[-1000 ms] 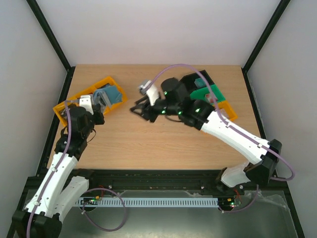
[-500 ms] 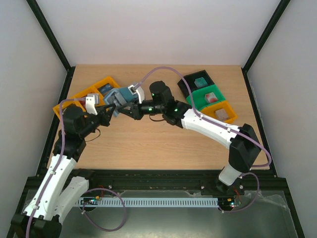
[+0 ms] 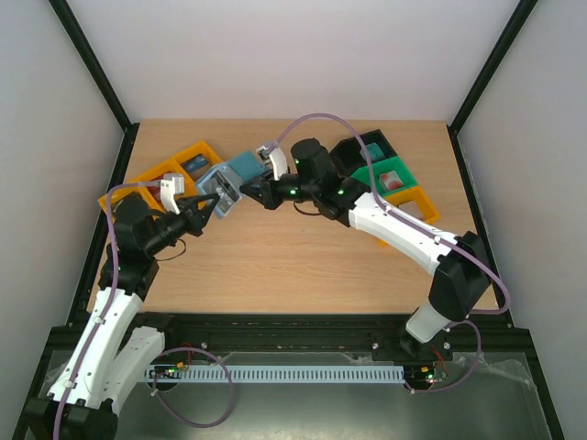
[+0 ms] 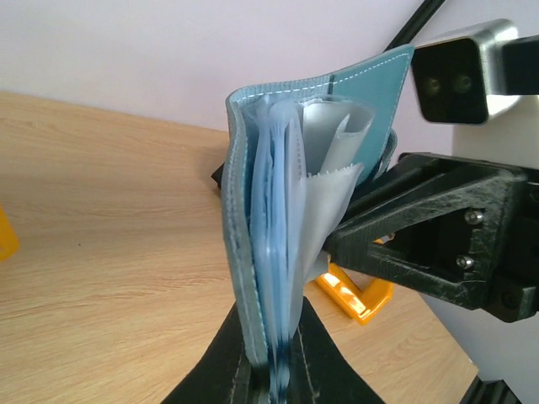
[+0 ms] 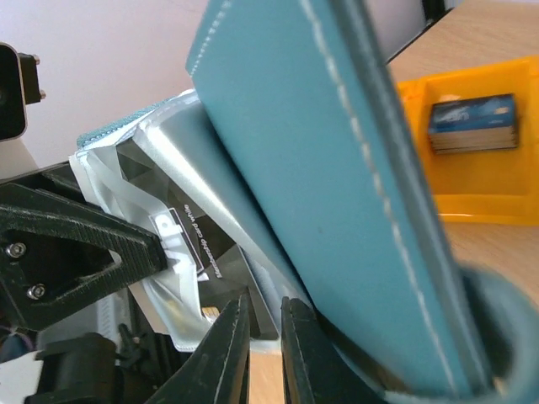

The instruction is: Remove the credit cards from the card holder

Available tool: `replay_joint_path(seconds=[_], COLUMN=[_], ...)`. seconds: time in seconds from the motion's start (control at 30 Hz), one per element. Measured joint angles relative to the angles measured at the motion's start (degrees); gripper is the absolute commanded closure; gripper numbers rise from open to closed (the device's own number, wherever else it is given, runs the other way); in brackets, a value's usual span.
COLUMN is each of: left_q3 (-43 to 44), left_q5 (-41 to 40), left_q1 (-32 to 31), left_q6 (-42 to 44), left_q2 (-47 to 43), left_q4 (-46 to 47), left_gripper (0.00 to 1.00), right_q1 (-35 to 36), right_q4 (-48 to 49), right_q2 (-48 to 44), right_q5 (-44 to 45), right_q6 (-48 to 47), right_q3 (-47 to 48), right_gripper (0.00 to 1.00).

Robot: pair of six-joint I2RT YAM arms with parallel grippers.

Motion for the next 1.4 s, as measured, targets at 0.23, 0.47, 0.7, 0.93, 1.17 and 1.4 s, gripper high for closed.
replay_joint_path(seconds=[0.23, 0.47, 0.7, 0.93, 1.17, 1.4], left_q3=[0.0, 0.0, 0.0, 0.0, -0.1, -0.3], left_q5=[-0.7, -1.0, -0.6, 1.0, 3.5, 7.5], left_q1=[0.0, 0.0, 0.0, 0.0, 0.4, 0.4], left_q6=[0.2, 0.6, 0.5, 0.6, 2.7, 4.2], left_q2=[0.0, 0.1, 0.2, 0.2, 0.1, 0.1], left_q4=[-0.2, -0.2, 0.0, 0.3, 0.6, 2.1], left_gripper=[0.98, 0.98, 0.98, 0.98, 0.98, 0.98], right_q1=[-0.2, 2.8, 7.2, 6.0, 2.3, 0.9], right_q4=[-4.6, -3.2, -1.7, -2.4, -2.6, -5.3], right_q2=[-3.6, -4.4, -2.9, 3.0, 2.0, 0.5], right_q5=[0.1, -16.4, -9.5, 0.3, 1.5, -1.1], right_q6=[-6.7, -11.8, -12.0, -10.5, -9.6, -12.5], right_q3=[0.5, -0.3, 1.3, 4.9, 4.8, 4.8], right_gripper=[0.81, 0.76, 0.85, 0.89, 0.88, 0.78])
